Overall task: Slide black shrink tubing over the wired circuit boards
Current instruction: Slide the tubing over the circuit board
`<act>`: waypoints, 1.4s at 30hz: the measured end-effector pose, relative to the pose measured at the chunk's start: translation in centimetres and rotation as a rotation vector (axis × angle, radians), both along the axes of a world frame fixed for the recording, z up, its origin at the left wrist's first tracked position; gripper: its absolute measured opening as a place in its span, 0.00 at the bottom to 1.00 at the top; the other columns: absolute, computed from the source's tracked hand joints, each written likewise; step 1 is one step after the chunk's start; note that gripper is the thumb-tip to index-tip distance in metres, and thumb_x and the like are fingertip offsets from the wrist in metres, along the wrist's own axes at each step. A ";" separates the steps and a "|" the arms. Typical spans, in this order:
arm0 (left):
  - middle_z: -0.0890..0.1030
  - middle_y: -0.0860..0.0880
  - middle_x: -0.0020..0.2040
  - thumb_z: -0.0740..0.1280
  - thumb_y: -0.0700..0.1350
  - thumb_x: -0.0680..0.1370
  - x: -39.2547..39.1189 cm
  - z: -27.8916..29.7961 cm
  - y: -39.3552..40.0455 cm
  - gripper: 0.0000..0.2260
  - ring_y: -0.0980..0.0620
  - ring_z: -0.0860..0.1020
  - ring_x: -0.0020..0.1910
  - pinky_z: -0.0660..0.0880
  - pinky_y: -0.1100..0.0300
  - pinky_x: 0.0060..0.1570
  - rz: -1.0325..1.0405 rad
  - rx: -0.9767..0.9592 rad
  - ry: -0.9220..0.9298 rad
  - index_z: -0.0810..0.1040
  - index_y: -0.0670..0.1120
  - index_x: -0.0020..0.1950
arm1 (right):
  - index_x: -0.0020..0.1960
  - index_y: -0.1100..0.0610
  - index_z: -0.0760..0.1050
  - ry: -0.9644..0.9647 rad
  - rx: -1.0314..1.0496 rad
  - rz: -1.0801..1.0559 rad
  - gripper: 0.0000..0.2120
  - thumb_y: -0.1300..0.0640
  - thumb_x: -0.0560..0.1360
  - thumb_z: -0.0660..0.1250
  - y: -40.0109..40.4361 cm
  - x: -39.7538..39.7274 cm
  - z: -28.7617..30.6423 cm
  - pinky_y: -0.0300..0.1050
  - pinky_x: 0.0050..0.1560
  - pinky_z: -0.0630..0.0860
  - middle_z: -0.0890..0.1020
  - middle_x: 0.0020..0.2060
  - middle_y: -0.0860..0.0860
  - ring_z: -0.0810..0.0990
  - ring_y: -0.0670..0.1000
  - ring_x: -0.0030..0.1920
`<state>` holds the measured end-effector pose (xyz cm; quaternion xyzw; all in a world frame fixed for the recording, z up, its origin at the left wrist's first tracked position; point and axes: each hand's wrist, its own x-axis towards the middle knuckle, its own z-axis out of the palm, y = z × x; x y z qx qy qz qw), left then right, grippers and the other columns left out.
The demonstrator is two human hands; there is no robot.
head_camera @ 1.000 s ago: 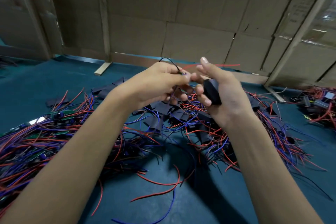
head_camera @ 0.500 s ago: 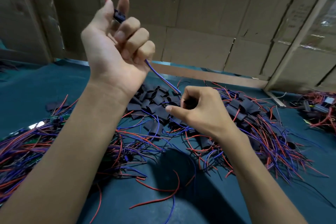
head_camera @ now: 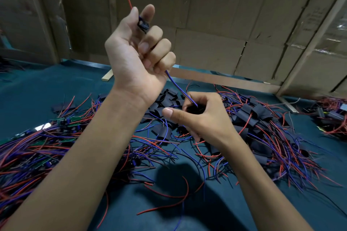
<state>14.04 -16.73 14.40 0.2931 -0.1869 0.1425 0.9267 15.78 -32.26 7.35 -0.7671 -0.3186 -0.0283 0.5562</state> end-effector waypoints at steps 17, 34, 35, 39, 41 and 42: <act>0.55 0.54 0.28 0.55 0.52 0.84 -0.1 -0.3 -0.4 0.14 0.56 0.51 0.23 0.51 0.61 0.22 -0.077 -0.059 -0.053 0.76 0.47 0.49 | 0.33 0.60 0.69 0.079 -0.051 0.041 0.24 0.46 0.69 0.80 -0.3 0.1 0.5 0.42 0.27 0.65 0.72 0.19 0.56 0.68 0.52 0.18; 0.55 0.55 0.27 0.54 0.53 0.85 0.3 -0.7 0.8 0.16 0.57 0.50 0.21 0.50 0.63 0.19 -0.402 -0.068 -0.009 0.75 0.46 0.49 | 0.32 0.56 0.69 0.081 -0.094 0.224 0.20 0.54 0.71 0.80 -0.4 -0.5 0.5 0.40 0.26 0.64 0.72 0.19 0.46 0.68 0.49 0.20; 0.55 0.55 0.27 0.54 0.53 0.85 0.4 -0.8 0.9 0.16 0.57 0.50 0.21 0.49 0.63 0.19 -0.398 -0.073 -0.004 0.75 0.46 0.49 | 0.32 0.58 0.69 0.087 -0.095 0.237 0.20 0.55 0.71 0.80 -0.5 -0.5 0.5 0.40 0.26 0.64 0.71 0.19 0.46 0.67 0.49 0.20; 0.55 0.55 0.27 0.55 0.52 0.84 0.6 -1.1 1.2 0.14 0.57 0.51 0.21 0.48 0.63 0.20 -0.378 -0.100 -0.006 0.75 0.46 0.49 | 0.32 0.57 0.70 0.097 -0.102 0.289 0.19 0.56 0.71 0.79 -0.5 -0.4 0.3 0.39 0.26 0.65 0.72 0.19 0.46 0.68 0.49 0.20; 0.55 0.55 0.27 0.55 0.52 0.84 0.7 -1.1 1.3 0.14 0.57 0.50 0.21 0.47 0.63 0.21 -0.359 -0.101 -0.013 0.75 0.46 0.49 | 0.32 0.57 0.71 0.115 -0.108 0.317 0.19 0.54 0.71 0.79 -0.4 -0.4 0.3 0.38 0.26 0.65 0.72 0.19 0.50 0.68 0.50 0.19; 0.55 0.55 0.27 0.55 0.52 0.84 0.6 -1.1 1.3 0.14 0.57 0.50 0.22 0.47 0.63 0.20 -0.347 -0.093 -0.019 0.75 0.46 0.49 | 0.32 0.57 0.71 0.132 -0.108 0.333 0.19 0.54 0.71 0.79 -0.4 -0.3 0.3 0.37 0.26 0.65 0.72 0.19 0.52 0.68 0.51 0.19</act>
